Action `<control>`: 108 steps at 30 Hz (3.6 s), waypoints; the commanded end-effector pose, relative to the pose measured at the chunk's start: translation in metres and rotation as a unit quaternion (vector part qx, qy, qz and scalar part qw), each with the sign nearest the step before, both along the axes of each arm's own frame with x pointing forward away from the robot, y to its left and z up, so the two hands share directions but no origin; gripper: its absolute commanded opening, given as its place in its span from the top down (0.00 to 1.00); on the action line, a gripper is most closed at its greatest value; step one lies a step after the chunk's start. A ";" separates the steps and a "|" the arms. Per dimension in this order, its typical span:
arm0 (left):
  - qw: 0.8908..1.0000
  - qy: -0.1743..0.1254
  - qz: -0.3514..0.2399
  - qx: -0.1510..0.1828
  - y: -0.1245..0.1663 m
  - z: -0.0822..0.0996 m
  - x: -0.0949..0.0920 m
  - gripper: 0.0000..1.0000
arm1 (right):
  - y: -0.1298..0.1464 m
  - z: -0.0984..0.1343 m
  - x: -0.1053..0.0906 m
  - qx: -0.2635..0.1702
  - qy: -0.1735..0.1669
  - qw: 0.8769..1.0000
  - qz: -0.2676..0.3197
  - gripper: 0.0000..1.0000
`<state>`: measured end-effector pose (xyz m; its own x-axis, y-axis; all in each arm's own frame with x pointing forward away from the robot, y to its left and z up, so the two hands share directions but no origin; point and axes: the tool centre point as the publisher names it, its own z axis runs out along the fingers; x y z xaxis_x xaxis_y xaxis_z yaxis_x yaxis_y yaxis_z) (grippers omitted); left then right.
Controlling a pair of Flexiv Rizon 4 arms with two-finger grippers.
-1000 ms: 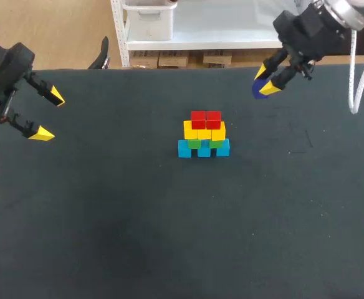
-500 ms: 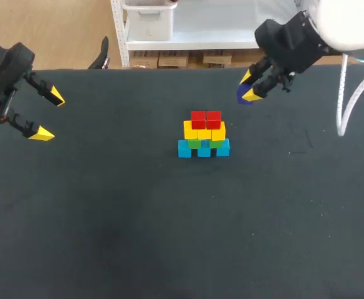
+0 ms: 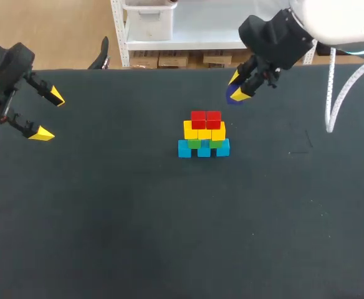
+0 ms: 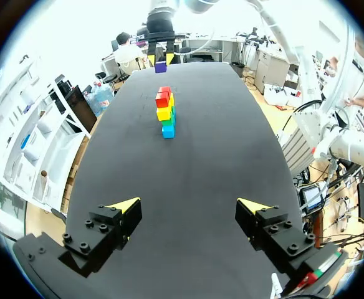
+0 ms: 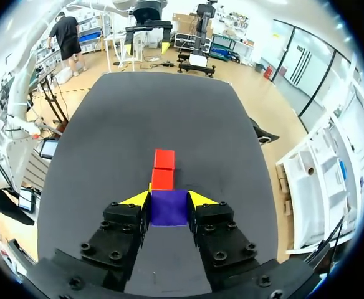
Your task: Place the blue cubes, place green cubes on the blue cubes, place the yellow cubes on the green cubes, then place the red cubes on the yellow cubes, and place purple cube on the red cubes.
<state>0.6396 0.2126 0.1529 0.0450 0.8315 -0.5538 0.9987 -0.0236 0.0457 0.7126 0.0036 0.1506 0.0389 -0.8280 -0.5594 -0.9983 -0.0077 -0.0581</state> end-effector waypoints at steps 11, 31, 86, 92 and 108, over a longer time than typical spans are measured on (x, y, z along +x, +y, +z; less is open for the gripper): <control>1.000 -0.002 -0.001 -0.002 0.001 -0.001 -0.001 0.00 | 0.027 0.000 0.004 -0.014 0.032 0.999 -0.002 1.00; 1.000 -0.002 -0.001 -0.002 0.001 -0.001 -0.001 0.00 | 0.048 -0.008 -0.006 -0.032 0.068 0.997 0.008 1.00; 1.000 -0.002 -0.001 -0.002 0.001 -0.001 -0.001 0.00 | 0.057 -0.029 -0.009 -0.068 0.081 0.994 0.009 1.00; 1.000 -0.002 -0.001 -0.002 0.001 -0.001 -0.001 0.00 | 0.057 -0.030 -0.009 -0.068 0.083 0.994 0.008 1.00; 1.000 -0.002 -0.001 -0.002 0.001 -0.001 -0.001 0.00 | 0.059 -0.032 -0.008 -0.068 0.086 0.994 0.007 1.00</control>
<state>0.6396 0.2126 0.1528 0.0450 0.8315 -0.5537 0.9987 -0.0236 0.0457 0.7031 0.0618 0.1194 -0.0355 -0.8971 -0.4404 -0.9936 -0.0157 0.1120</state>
